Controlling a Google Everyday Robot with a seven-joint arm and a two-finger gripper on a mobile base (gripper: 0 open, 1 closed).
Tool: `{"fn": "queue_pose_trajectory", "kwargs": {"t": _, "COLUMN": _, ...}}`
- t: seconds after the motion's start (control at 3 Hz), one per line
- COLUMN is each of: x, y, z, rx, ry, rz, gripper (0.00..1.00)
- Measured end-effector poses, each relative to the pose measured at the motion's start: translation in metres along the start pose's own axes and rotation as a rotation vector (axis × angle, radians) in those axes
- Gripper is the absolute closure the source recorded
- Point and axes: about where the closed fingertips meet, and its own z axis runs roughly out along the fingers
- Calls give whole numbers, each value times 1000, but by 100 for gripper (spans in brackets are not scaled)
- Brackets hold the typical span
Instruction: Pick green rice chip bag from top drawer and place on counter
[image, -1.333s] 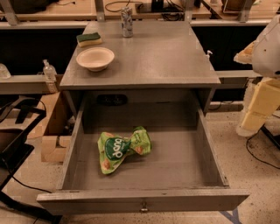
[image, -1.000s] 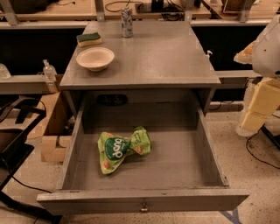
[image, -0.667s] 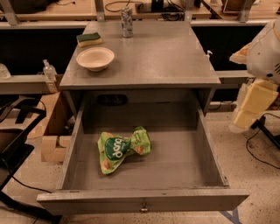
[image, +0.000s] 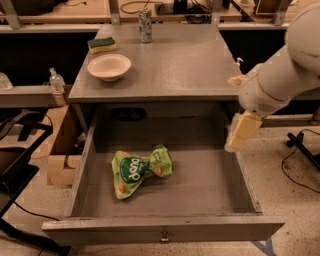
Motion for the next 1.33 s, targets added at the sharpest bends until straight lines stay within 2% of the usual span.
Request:
{"fn": "queue_pose_trajectory", "kwargs": {"t": 0.33, "x": -22, "y": -22, "z": 47, "rx": 59, "ry": -87, "rz": -63, "gripper": 0}}
{"fn": "queue_pose_trajectory", "kwargs": {"t": 0.67, "x": -25, "y": -29, "z": 47, "rx": 86, "ry": -96, "rz": -64, "gripper": 0}}
{"fn": "queue_pose_trajectory", "kwargs": {"t": 1.0, "x": -25, "y": -29, "z": 47, "rx": 86, "ry": -96, "rz": -64, "gripper": 0}}
{"fn": "queue_pose_trajectory", "kwargs": {"t": 1.33, "x": -46, "y": -15, "z": 96, "rx": 46, "ry": -117, "rz": -102, "gripper": 0}}
